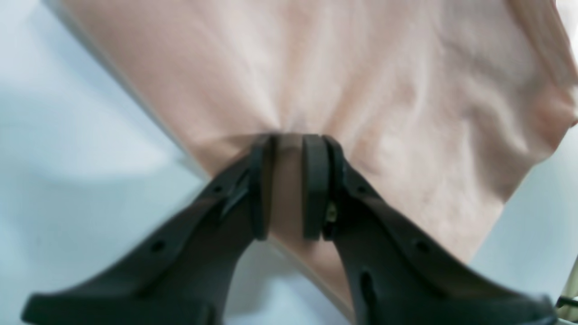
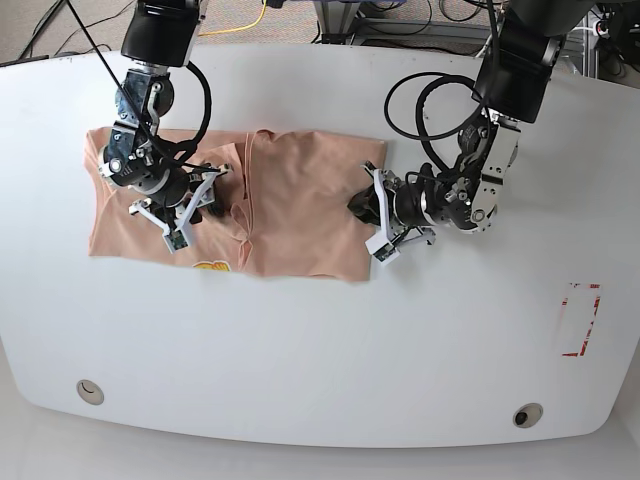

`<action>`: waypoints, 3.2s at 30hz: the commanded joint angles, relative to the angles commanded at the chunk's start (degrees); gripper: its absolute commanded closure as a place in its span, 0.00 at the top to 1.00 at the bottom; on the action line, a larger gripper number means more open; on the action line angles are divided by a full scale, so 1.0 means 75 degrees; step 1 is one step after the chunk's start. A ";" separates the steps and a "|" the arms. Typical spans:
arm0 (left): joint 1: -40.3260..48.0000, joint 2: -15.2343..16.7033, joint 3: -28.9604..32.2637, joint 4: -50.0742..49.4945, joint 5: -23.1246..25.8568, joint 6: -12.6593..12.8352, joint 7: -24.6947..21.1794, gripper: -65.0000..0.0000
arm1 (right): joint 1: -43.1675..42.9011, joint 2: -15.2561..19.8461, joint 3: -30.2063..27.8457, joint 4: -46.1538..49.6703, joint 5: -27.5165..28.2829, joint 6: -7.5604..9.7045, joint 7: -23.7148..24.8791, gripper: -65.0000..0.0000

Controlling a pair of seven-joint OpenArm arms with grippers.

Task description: Layout the t-shirt on the table in an organized manner, then fold the t-shirt properly

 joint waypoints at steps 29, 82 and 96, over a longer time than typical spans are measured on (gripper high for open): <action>0.0070 -0.0527 -0.0047 -0.0410 0.0234 -0.0012 -0.0141 0.13 | 0.1735 0.1231 0.4290 -0.0492 0.1922 0.0000 -0.3294 0.94; 0.0422 -0.1137 -0.0856 -0.0387 0.0246 -0.0703 -0.0129 0.13 | 0.0985 0.0410 0.3622 -0.3399 0.3294 0.0000 -0.2907 0.89; 0.0422 -0.0680 -0.0821 -0.0352 0.0270 -0.0680 -0.0082 0.13 | 0.1102 0.0586 0.3599 -0.3095 0.3259 0.0000 -0.2907 0.02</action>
